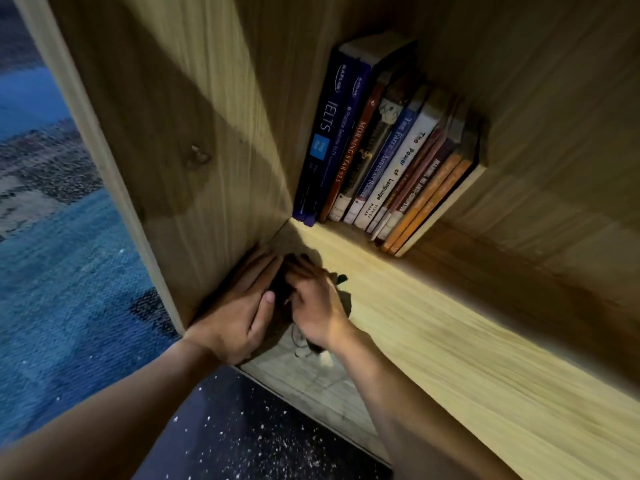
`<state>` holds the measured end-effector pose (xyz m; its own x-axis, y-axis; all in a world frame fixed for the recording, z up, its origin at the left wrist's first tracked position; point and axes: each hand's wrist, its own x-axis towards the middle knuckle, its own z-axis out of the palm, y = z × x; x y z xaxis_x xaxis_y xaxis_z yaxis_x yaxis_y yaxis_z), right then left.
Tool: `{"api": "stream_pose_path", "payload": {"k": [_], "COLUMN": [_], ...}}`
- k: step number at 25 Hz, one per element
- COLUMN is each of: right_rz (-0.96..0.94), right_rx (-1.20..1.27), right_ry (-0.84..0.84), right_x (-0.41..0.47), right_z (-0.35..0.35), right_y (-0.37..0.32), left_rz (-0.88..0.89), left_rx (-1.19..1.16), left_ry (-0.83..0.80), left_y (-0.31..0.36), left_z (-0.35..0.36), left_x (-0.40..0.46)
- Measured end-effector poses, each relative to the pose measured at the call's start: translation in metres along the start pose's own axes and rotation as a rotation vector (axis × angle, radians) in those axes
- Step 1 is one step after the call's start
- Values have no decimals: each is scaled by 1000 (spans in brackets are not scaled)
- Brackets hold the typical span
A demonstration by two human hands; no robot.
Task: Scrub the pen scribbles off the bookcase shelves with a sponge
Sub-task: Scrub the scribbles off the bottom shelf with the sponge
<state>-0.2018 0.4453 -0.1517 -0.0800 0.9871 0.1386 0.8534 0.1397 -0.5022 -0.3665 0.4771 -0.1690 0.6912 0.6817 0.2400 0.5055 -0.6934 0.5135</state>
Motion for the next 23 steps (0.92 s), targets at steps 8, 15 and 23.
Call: {"api": "stream_pose_path", "payload": {"k": [8, 15, 23], "right_rz": [398, -73, 215], "right_rx": [56, 23, 147], "right_ry": [178, -208, -64], "right_x": [29, -17, -11], "right_z": [-10, 5, -23], "right_y": [-7, -52, -20], "left_rz": [303, 242, 288], "left_rx": [594, 949, 1316], "left_ry": [118, -192, -282], "left_y": [62, 75, 84], "left_z": [-121, -136, -155], "left_x": [38, 47, 24]}}
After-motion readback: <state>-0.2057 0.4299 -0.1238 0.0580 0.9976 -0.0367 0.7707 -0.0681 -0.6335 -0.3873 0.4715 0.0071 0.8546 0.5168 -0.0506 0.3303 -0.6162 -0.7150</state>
